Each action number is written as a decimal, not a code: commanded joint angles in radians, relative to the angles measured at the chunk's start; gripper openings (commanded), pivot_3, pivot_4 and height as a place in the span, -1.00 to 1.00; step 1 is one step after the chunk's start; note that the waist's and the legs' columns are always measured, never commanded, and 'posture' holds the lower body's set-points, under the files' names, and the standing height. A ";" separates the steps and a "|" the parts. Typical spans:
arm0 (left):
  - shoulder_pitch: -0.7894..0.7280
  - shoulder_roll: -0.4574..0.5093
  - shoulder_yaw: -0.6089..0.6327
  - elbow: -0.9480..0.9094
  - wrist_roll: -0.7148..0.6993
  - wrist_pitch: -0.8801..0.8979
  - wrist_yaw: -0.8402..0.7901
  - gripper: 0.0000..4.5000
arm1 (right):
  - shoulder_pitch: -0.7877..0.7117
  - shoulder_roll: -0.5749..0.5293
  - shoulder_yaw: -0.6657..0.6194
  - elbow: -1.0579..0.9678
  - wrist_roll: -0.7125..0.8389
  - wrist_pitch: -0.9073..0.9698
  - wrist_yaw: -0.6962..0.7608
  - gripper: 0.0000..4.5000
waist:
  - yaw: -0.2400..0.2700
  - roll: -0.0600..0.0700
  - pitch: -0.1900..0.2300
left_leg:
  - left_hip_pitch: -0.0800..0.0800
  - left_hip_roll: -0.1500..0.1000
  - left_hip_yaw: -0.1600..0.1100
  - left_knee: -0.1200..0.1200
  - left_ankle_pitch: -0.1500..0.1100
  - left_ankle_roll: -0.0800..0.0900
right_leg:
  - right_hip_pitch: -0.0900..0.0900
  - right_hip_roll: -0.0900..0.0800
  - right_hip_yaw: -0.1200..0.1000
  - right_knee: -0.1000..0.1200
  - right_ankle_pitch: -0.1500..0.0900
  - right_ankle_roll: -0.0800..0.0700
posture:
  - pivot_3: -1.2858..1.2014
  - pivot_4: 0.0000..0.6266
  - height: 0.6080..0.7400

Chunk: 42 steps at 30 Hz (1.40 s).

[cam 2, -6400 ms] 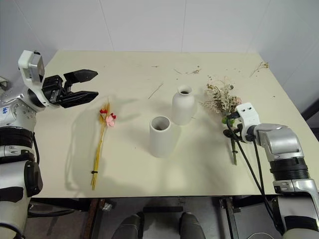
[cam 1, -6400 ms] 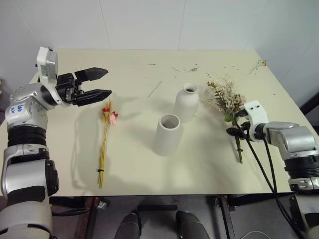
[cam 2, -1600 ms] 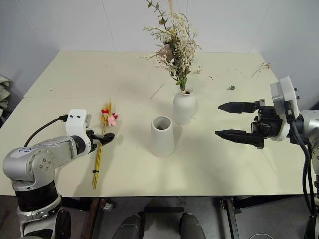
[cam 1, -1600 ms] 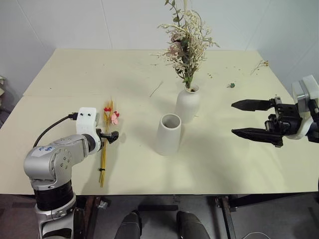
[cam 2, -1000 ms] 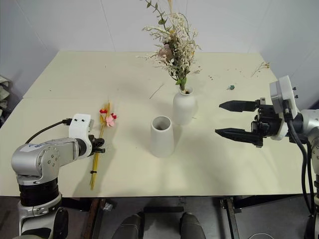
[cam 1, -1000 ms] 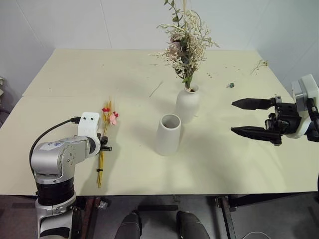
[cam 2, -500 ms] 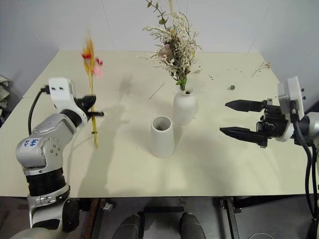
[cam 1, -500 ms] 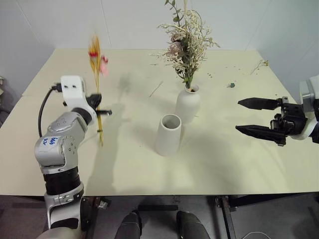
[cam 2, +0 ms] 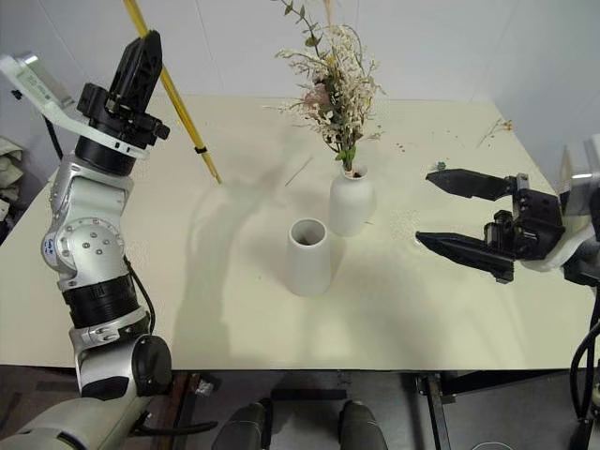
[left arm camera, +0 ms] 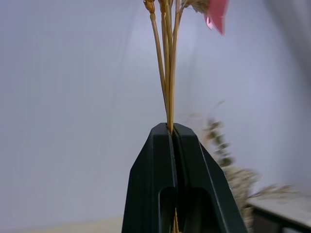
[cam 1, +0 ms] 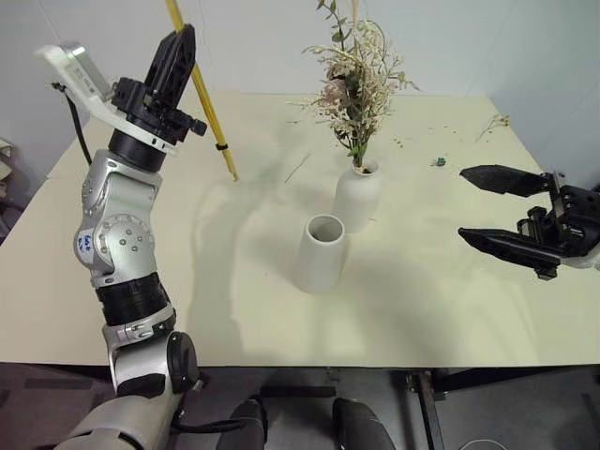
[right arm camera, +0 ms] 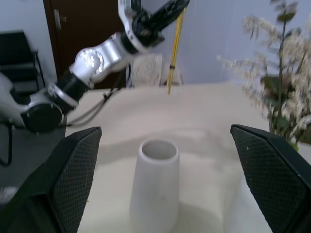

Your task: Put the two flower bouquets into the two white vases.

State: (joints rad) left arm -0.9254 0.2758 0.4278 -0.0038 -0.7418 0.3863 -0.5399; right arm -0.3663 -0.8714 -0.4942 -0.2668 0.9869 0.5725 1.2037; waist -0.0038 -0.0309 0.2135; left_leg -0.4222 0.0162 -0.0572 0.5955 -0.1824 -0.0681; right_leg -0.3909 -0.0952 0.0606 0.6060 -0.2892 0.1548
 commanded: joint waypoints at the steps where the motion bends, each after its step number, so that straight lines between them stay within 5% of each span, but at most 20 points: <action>1: -0.064 -0.002 -0.032 0.028 -0.069 -0.008 -0.089 -0.98 | 0.030 0.025 -0.049 -0.058 0.042 -0.017 -0.034 1.00 | 0.001 0.000 0.000 | 0.000 0.000 0.000 0.000 0.000 0.000 | 0.000 0.000 0.000 0.000 0.000 0.000 | 0.03 -0.52 1.00; 14: -0.100 -0.144 -0.152 0.027 -0.256 0.127 -0.181 -0.98 | 0.148 0.031 -0.084 -0.133 0.040 -0.039 -0.078 1.00 | 0.001 0.000 0.000 | 0.000 0.000 0.000 0.000 0.000 0.001 | 0.001 0.000 0.000 0.000 0.000 0.000 | 0.03 -0.52 1.00; 42: 0.021 -0.162 -0.311 0.205 -0.025 0.025 -0.392 -0.98 | 0.235 0.032 -0.104 -0.193 0.048 -0.062 -0.162 1.00 | 0.002 0.000 0.000 | 0.000 0.000 0.000 0.000 0.000 0.001 | 0.001 0.000 0.000 -0.004 -0.001 -0.003 | 0.03 -0.52 1.00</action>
State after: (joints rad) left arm -0.9170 0.1033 0.1316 0.2364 -0.7784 0.4238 -0.9078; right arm -0.1365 -0.8351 -0.5573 -0.4281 1.0128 0.5262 1.0493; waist -0.0019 -0.0307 0.2134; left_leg -0.4227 0.0162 -0.0574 0.5953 -0.1829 -0.0670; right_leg -0.3902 -0.0951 0.0608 0.6025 -0.2906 0.1518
